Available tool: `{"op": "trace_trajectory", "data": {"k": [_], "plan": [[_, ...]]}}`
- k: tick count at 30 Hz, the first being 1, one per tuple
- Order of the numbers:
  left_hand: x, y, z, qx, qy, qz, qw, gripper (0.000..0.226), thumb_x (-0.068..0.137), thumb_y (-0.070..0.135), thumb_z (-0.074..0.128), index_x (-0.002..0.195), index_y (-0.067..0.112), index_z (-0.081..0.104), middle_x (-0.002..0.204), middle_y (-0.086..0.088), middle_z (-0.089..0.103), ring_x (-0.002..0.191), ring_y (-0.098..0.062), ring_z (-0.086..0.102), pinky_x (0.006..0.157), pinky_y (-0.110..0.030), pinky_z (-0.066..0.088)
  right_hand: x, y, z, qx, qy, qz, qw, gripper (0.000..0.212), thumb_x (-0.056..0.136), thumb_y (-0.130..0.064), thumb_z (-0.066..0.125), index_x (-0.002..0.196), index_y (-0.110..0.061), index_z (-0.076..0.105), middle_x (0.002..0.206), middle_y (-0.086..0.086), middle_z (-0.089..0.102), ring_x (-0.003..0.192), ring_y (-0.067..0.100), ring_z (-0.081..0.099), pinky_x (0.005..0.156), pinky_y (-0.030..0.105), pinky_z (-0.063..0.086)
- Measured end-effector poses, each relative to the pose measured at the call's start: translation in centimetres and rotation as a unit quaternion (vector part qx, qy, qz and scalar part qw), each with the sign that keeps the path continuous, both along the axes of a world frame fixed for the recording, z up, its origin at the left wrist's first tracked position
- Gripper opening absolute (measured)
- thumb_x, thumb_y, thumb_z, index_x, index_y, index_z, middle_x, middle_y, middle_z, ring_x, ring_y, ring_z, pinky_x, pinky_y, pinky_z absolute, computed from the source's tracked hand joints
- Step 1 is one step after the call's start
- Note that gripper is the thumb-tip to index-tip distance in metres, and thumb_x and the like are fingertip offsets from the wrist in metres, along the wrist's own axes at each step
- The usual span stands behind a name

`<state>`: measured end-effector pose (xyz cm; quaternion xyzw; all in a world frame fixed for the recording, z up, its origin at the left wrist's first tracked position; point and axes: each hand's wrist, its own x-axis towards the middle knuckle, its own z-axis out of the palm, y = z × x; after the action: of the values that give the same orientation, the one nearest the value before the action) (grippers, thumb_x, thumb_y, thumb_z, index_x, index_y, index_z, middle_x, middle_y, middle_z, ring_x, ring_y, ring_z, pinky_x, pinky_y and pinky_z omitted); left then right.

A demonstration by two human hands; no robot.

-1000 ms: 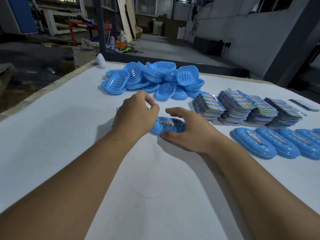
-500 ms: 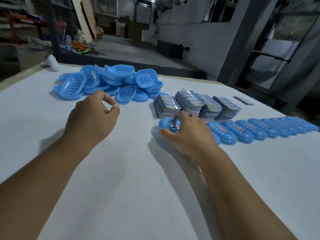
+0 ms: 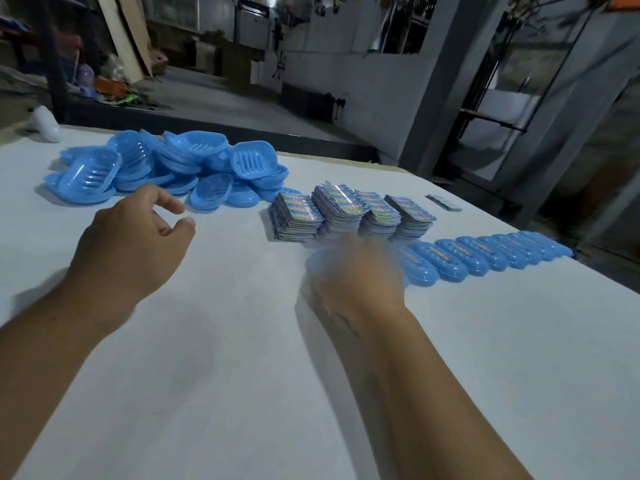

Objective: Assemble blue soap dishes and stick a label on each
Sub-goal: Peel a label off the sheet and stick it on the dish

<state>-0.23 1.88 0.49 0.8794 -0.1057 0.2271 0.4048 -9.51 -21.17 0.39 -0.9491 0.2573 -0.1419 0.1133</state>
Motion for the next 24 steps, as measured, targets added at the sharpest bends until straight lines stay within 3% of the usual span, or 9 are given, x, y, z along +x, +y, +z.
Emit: {"op": "trace_trajectory", "data": {"k": [3,12,18,24], "plan": [[0.1,-0.1,-0.1,0.004,0.000,-0.001,1.000,0.016,0.093,0.034,0.069,0.101,0.027,0.057,0.065,0.003,0.064,0.064,-0.019,0.060,0.067,-0.040,0.053,-0.1,-0.6,0.1,0.004,-0.009,-0.013,1.000,0.049,0.090,-0.046,0.059,0.132,-0.024,0.050,0.130,0.009,0.048,0.121,0.035,0.042,0.097,0.044,0.038],[-0.1,0.1,0.0,0.028,0.030,-0.010,0.999,0.010,0.092,0.034,0.067,0.091,0.025,0.064,0.066,0.004,0.064,0.064,-0.017,0.059,0.056,-0.029,0.039,0.6,-0.8,0.0,0.009,-0.031,-0.009,0.999,0.051,0.090,-0.052,0.060,0.135,-0.030,0.051,0.133,0.006,0.049,0.125,0.034,0.041,0.102,0.045,0.035],[0.0,0.4,0.3,0.045,0.063,-0.009,0.997,0.011,0.092,0.037,0.065,0.086,0.028,0.063,0.065,0.005,0.065,0.066,-0.016,0.061,0.068,-0.036,0.051,2.4,2.3,0.9,0.002,-0.040,0.109,0.993,0.046,0.089,-0.054,0.060,0.130,-0.032,0.056,0.125,-0.003,0.061,0.119,0.026,0.055,0.093,0.039,0.045],[0.5,1.3,0.1,0.070,0.085,-0.008,0.994,0.011,0.091,0.037,0.062,0.084,0.029,0.061,0.066,0.007,0.065,0.074,-0.017,0.062,0.075,-0.036,0.053,5.7,5.3,1.7,0.014,0.038,0.202,0.979,0.047,0.086,-0.058,0.062,0.127,-0.032,0.059,0.113,-0.011,0.068,0.107,0.018,0.063,0.085,0.035,0.051]]}}
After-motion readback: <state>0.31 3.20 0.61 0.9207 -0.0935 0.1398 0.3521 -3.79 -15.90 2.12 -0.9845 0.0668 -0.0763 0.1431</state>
